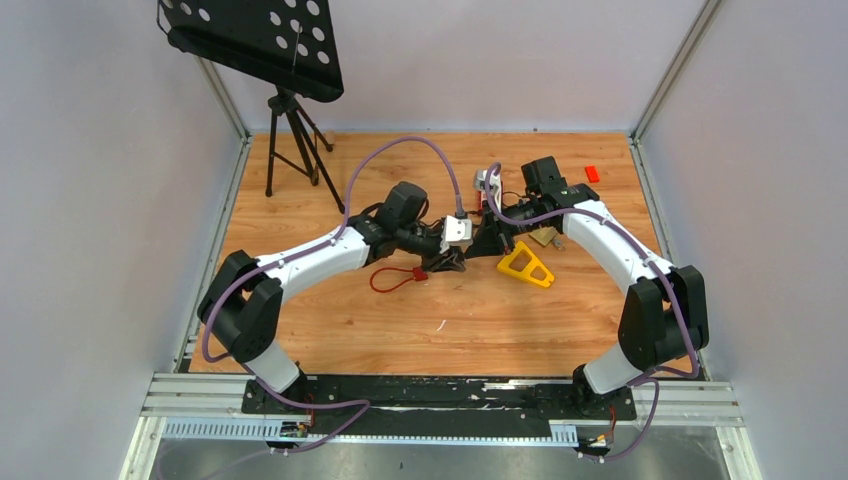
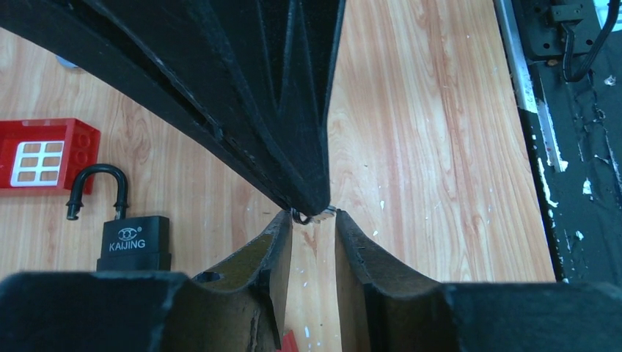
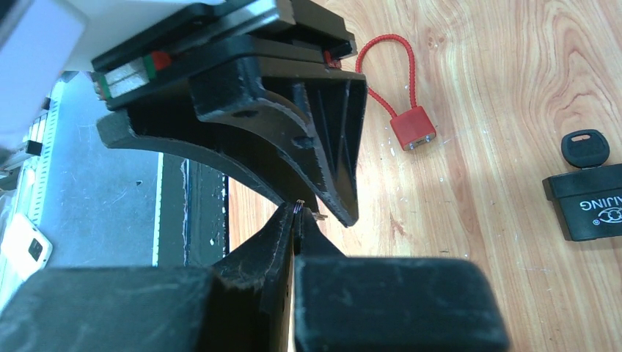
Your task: Unlock with the key
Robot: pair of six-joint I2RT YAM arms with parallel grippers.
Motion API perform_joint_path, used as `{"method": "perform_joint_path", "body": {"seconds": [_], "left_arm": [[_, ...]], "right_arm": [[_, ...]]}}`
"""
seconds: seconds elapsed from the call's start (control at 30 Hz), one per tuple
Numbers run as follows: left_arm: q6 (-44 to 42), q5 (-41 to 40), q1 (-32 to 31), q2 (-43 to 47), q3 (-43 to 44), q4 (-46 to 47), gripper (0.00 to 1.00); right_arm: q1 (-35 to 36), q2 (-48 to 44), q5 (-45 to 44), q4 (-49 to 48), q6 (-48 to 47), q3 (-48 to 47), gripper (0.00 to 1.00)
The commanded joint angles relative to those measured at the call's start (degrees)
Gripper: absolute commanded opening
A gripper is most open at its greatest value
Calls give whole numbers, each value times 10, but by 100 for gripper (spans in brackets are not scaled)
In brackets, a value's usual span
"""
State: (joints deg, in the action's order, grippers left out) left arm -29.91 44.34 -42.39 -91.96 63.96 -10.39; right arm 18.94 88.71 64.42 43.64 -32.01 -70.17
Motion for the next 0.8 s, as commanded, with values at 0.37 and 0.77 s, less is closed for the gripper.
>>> {"method": "perform_joint_path", "body": {"seconds": [0.37, 0.77], "left_arm": [[18, -1, -1, -5, 26, 28, 24], [11, 16, -1, -1, 27, 6, 0]], "right_arm": [[0, -17, 17, -21, -3, 1, 0], [0, -18, 3, -25, -3, 3, 0]]}}
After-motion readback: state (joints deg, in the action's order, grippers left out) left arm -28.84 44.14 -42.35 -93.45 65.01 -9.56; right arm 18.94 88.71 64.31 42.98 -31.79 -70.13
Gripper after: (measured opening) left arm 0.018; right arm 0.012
